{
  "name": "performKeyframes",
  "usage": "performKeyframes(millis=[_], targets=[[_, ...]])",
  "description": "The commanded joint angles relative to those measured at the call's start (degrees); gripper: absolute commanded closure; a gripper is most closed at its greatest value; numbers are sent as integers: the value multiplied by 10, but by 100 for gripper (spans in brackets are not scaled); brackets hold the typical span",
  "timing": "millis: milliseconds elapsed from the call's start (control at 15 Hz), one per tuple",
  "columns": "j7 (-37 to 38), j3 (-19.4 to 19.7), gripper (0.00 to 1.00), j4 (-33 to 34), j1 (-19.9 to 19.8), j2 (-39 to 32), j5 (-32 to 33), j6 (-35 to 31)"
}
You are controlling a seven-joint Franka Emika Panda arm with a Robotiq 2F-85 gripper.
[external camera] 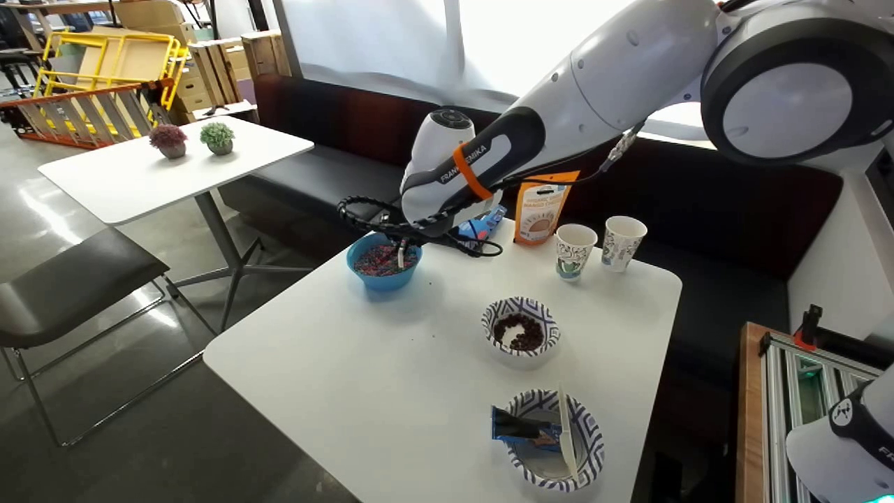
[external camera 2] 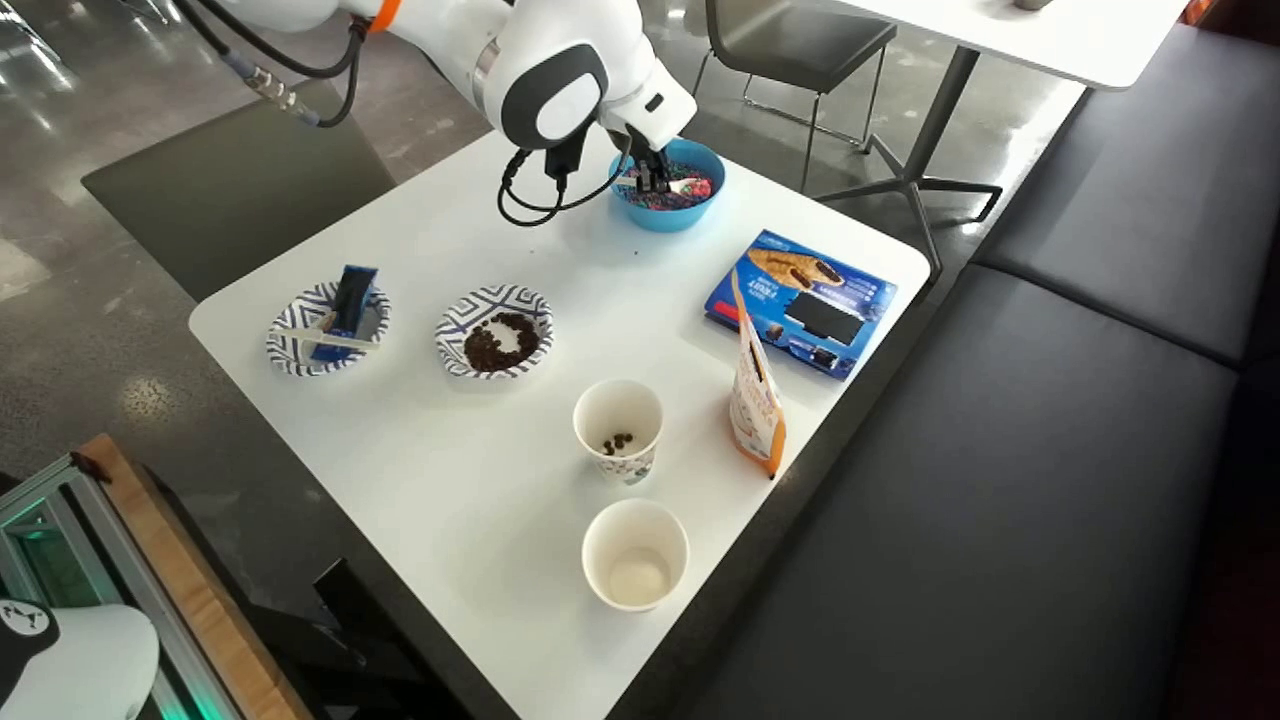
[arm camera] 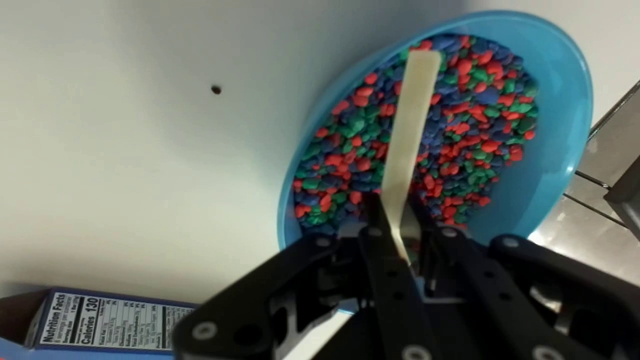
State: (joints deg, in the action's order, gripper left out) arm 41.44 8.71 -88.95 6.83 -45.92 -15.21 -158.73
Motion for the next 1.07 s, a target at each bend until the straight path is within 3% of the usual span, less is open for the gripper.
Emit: performKeyframes(millis=[0,1000], targets=[[-14,-6,96,-16,-2,16,16,17],[-57,10,96,-17,8,19,42,8]])
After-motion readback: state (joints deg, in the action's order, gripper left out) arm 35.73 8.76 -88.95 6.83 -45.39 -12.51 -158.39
